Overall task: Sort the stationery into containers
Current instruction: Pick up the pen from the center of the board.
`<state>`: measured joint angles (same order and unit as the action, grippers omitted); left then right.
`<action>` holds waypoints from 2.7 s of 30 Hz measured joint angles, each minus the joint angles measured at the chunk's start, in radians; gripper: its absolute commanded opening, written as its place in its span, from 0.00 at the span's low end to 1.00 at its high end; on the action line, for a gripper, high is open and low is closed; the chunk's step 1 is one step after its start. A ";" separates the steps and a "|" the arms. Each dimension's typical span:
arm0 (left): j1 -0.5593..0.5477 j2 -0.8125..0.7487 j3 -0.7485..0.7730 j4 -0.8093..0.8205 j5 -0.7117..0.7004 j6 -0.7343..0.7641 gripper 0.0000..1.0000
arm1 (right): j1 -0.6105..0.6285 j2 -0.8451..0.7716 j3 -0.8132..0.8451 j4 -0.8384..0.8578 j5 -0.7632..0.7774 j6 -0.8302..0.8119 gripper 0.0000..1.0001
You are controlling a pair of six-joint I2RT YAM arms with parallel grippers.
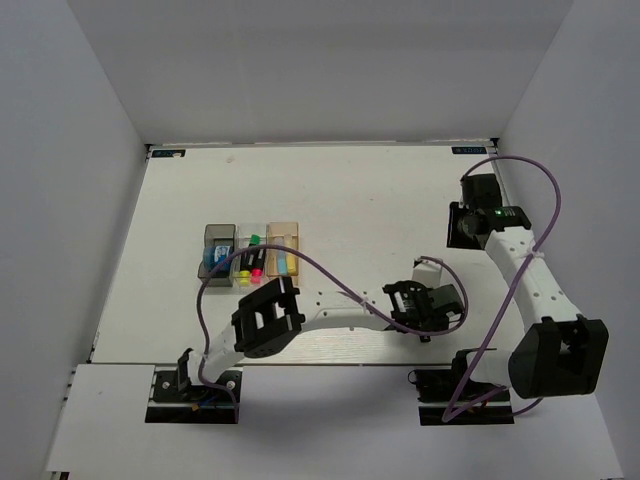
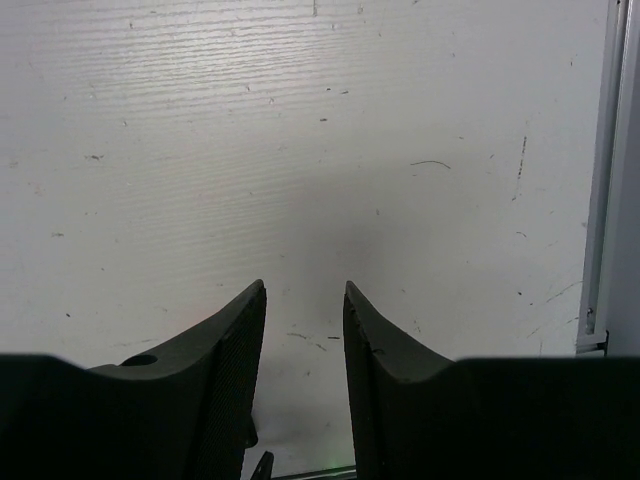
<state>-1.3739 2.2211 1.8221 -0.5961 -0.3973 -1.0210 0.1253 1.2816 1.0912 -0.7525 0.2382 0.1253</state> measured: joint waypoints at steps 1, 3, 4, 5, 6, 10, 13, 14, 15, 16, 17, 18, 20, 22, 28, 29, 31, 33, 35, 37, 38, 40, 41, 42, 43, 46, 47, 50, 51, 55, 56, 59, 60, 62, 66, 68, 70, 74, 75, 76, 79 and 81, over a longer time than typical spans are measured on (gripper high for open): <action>-0.007 0.014 0.012 -0.013 -0.015 -0.011 0.78 | -0.005 -0.007 -0.003 0.001 -0.006 0.001 0.41; -0.019 0.047 0.043 -0.036 -0.040 -0.024 0.78 | -0.016 -0.021 -0.010 -0.001 -0.021 0.003 0.41; -0.024 0.069 0.075 -0.057 -0.053 -0.029 0.77 | -0.021 -0.026 -0.010 -0.001 -0.029 0.003 0.41; -0.028 0.087 0.098 -0.068 -0.064 -0.033 0.77 | -0.024 -0.031 -0.010 0.000 -0.034 0.003 0.41; -0.031 0.111 0.132 -0.090 -0.075 -0.036 0.77 | -0.030 -0.034 -0.010 0.000 -0.042 0.004 0.41; -0.036 0.137 0.167 -0.123 -0.101 -0.053 0.75 | -0.050 -0.048 -0.010 0.000 -0.067 0.006 0.41; -0.035 0.137 0.167 -0.147 -0.114 -0.061 0.74 | -0.068 -0.067 -0.010 0.000 -0.083 0.007 0.41; -0.034 0.137 0.167 -0.153 -0.117 -0.063 0.74 | -0.074 -0.075 -0.011 0.000 -0.086 0.007 0.41; -0.032 0.137 0.167 -0.161 -0.117 -0.064 0.74 | -0.079 -0.083 -0.011 0.000 -0.090 0.007 0.41; -0.029 0.139 0.170 -0.172 -0.117 -0.065 0.73 | -0.085 -0.091 -0.013 0.000 -0.097 0.007 0.41; -0.027 0.143 0.175 -0.184 -0.116 -0.065 0.73 | -0.090 -0.098 -0.016 0.000 -0.105 0.007 0.41; -0.023 0.149 0.185 -0.197 -0.114 -0.066 0.73 | -0.095 -0.103 -0.018 0.000 -0.112 0.008 0.41; -0.015 0.168 0.205 -0.221 -0.103 -0.067 0.73 | -0.103 -0.113 -0.022 -0.001 -0.130 0.010 0.41; -0.009 0.185 0.224 -0.239 -0.096 -0.068 0.73 | -0.108 -0.118 -0.023 -0.002 -0.145 0.011 0.41; 0.003 0.187 0.233 -0.265 -0.071 -0.071 0.68 | -0.128 -0.134 -0.023 -0.002 -0.187 0.018 0.41; 0.004 0.187 0.233 -0.270 -0.070 -0.072 0.67 | -0.136 -0.135 -0.023 -0.001 -0.190 0.020 0.41; 0.006 0.185 0.228 -0.278 -0.071 -0.075 0.63 | -0.146 -0.136 -0.024 -0.002 -0.198 0.022 0.41; 0.007 0.171 0.199 -0.280 -0.074 -0.077 0.63 | -0.151 -0.137 -0.024 -0.002 -0.204 0.024 0.41; 0.010 0.148 0.164 -0.303 -0.077 -0.079 0.63 | -0.154 -0.138 -0.024 -0.002 -0.214 0.025 0.41; 0.011 0.126 0.128 -0.332 -0.082 -0.080 0.63 | -0.157 -0.140 -0.024 -0.002 -0.228 0.025 0.41; 0.011 0.117 0.114 -0.343 -0.083 -0.080 0.62 | -0.158 -0.142 -0.024 -0.002 -0.234 0.025 0.41; 0.011 0.086 0.060 -0.359 -0.090 -0.085 0.62 | -0.159 -0.144 -0.024 -0.002 -0.243 0.026 0.41; 0.012 0.070 0.035 -0.361 -0.089 -0.089 0.62 | -0.159 -0.145 -0.024 -0.002 -0.246 0.026 0.41; 0.013 0.053 0.008 -0.365 -0.090 -0.092 0.61 | -0.160 -0.145 -0.024 -0.002 -0.249 0.026 0.41; 0.014 0.039 -0.016 -0.368 -0.090 -0.095 0.60 | -0.161 -0.145 -0.026 -0.001 -0.254 0.027 0.41; 0.023 0.013 -0.058 -0.372 -0.085 -0.092 0.53 | -0.165 -0.146 -0.026 -0.003 -0.264 0.029 0.41; 0.025 0.009 -0.063 -0.372 -0.081 -0.089 0.51 | -0.165 -0.146 -0.026 -0.003 -0.267 0.029 0.41; 0.033 0.007 -0.068 -0.364 -0.071 -0.061 0.44 | -0.167 -0.146 -0.026 -0.003 -0.272 0.031 0.41; 0.035 0.007 -0.068 -0.361 -0.068 -0.050 0.40 | -0.169 -0.146 -0.026 -0.003 -0.272 0.031 0.41; 0.045 0.008 -0.067 -0.354 -0.051 0.004 0.17 | -0.171 -0.146 -0.027 -0.003 -0.277 0.032 0.41; 0.047 0.008 -0.067 -0.354 -0.047 0.016 0.14 | -0.171 -0.146 -0.027 -0.003 -0.278 0.033 0.41; 0.054 0.008 -0.069 -0.354 -0.039 0.042 0.00 | -0.172 -0.146 -0.027 -0.003 -0.284 0.033 0.41; 0.056 0.006 -0.073 -0.353 -0.037 0.048 0.00 | -0.173 -0.146 -0.028 -0.003 -0.288 0.033 0.41; 0.058 -0.005 -0.089 -0.342 -0.037 0.059 0.00 | -0.174 -0.146 -0.029 -0.003 -0.294 0.033 0.41; 0.061 -0.065 -0.181 -0.327 -0.058 0.086 0.00 | -0.177 -0.148 -0.043 -0.002 -0.309 0.034 0.59; 0.066 -0.110 -0.243 -0.340 -0.068 0.111 0.00 | -0.177 -0.148 -0.047 -0.004 -0.322 0.032 0.64; 0.074 -0.156 -0.305 -0.378 -0.074 0.133 0.00 | -0.177 -0.148 -0.048 -0.004 -0.341 0.028 0.66; 0.119 -0.293 -0.390 -0.443 -0.095 0.169 0.00 | -0.177 -0.148 -0.056 -0.002 -0.379 0.021 0.66; 0.136 -0.340 -0.404 -0.446 -0.101 0.177 0.00 | -0.177 -0.148 -0.060 -0.002 -0.386 0.021 0.66; 0.155 -0.387 -0.419 -0.443 -0.108 0.185 0.00 | -0.177 -0.148 -0.060 -0.002 -0.392 0.021 0.66; 0.220 -0.550 -0.460 -0.439 -0.124 0.212 0.00 | -0.177 -0.148 -0.061 -0.001 -0.405 0.020 0.66; 0.263 -0.639 -0.480 -0.438 -0.137 0.227 0.00 | -0.177 -0.148 -0.061 -0.001 -0.407 0.020 0.66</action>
<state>-1.1110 1.5822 1.3422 -1.0336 -0.5339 -0.7940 -0.0521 1.1339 1.0302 -0.7532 -0.1692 0.1455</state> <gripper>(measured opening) 0.375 0.656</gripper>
